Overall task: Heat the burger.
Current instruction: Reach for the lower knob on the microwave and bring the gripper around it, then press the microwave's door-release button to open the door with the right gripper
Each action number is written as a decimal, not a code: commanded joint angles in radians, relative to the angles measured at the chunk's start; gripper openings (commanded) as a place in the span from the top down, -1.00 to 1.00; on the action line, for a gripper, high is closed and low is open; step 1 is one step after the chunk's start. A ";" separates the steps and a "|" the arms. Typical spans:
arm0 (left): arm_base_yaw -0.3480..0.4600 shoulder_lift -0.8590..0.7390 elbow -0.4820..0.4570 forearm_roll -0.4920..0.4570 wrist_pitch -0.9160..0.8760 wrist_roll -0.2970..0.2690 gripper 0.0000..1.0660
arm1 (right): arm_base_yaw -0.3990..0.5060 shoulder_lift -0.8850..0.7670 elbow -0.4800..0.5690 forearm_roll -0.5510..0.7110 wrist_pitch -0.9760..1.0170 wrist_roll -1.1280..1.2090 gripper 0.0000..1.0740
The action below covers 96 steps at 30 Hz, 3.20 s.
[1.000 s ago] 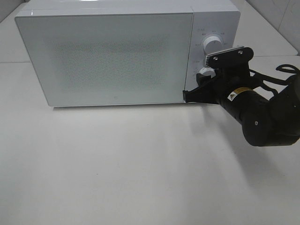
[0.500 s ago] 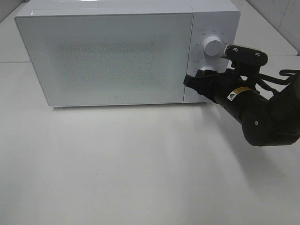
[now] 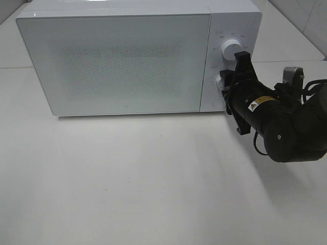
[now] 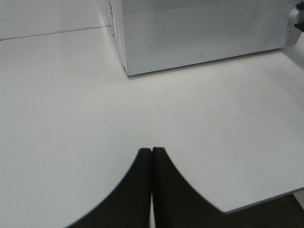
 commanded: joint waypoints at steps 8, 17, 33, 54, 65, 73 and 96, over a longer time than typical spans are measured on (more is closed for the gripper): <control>0.004 -0.018 0.002 0.004 -0.013 -0.001 0.99 | -0.004 -0.015 -0.024 -0.024 -0.131 0.101 0.81; 0.004 -0.018 0.002 0.004 -0.013 -0.001 0.99 | -0.004 -0.015 -0.024 -0.023 -0.135 0.062 -0.14; 0.004 -0.018 0.002 0.004 -0.013 0.000 0.99 | -0.004 -0.145 0.106 -0.215 -0.037 -0.254 -0.26; 0.004 -0.018 0.002 0.004 -0.013 0.000 0.99 | -0.004 -0.447 0.067 -0.625 0.733 -0.921 -0.19; 0.004 -0.018 0.002 0.004 -0.013 0.000 0.99 | -0.004 -0.454 -0.112 -0.675 1.327 -0.916 -0.10; 0.004 -0.018 0.002 0.004 -0.013 0.000 0.99 | -0.011 -0.454 -0.235 -0.591 1.688 -1.000 -0.10; 0.004 -0.018 0.002 0.004 -0.013 -0.001 0.99 | -0.332 -0.769 -0.252 -0.268 2.045 -1.154 -0.12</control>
